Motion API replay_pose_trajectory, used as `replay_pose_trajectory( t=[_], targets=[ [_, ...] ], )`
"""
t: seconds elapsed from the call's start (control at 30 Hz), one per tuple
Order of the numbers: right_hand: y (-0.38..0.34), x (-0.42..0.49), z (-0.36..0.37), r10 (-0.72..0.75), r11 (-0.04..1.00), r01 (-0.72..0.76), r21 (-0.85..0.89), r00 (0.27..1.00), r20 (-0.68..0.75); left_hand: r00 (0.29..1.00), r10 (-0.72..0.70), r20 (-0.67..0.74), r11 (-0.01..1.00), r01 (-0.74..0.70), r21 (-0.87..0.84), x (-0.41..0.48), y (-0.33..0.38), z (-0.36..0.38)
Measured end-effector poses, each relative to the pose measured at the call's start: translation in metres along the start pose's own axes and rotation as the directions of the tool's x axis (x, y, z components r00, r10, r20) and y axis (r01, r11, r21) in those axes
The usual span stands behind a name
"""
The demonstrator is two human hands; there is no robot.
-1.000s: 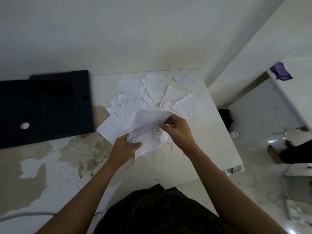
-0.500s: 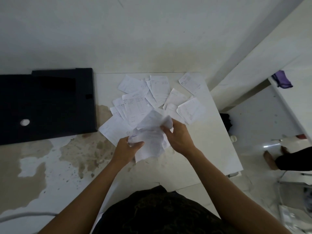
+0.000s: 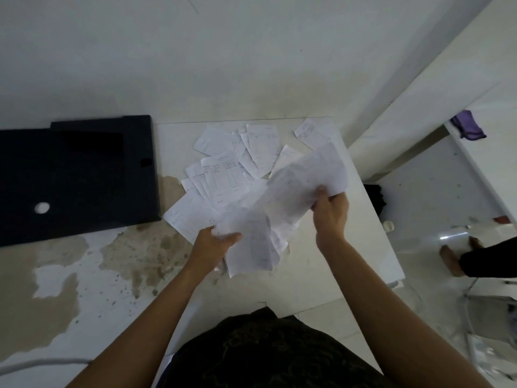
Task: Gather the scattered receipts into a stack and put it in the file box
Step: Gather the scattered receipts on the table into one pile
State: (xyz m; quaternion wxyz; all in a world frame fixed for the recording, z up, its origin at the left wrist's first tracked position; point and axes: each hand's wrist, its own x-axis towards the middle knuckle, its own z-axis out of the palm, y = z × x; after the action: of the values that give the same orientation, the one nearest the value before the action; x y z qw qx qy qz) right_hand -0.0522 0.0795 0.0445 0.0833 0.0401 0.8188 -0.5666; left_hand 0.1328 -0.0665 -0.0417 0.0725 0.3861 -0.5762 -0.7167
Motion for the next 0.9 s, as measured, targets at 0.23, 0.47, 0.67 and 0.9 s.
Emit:
replay_pose_trajectory(
  t=[0.23,0.47,0.67,0.9],
  targets=[
    [-0.006,0.036,-0.036,-0.039,0.999,0.038,-0.009,0.967,-0.252,0.993,-0.12,0.02,0.986,0.121,-0.115,-0.001,0.027,-0.02],
    [0.01,-0.002,-0.011,-0.069,0.968,0.101,-0.231,0.987,0.143,0.977,-0.118,0.179,0.908,0.179,-0.378,-0.002,0.055,-0.009],
    [0.002,-0.032,0.019,0.133,0.991,-0.092,-0.102,0.83,0.541,0.976,-0.145,0.162,0.923,0.193,-0.333,-0.002,0.054,0.005],
    [-0.003,-0.025,0.004,0.364,0.912,-0.398,-0.101,0.67,0.647,0.97,-0.243,-0.007,0.882,0.218,-0.418,-0.002,0.045,-0.002]
  ],
)
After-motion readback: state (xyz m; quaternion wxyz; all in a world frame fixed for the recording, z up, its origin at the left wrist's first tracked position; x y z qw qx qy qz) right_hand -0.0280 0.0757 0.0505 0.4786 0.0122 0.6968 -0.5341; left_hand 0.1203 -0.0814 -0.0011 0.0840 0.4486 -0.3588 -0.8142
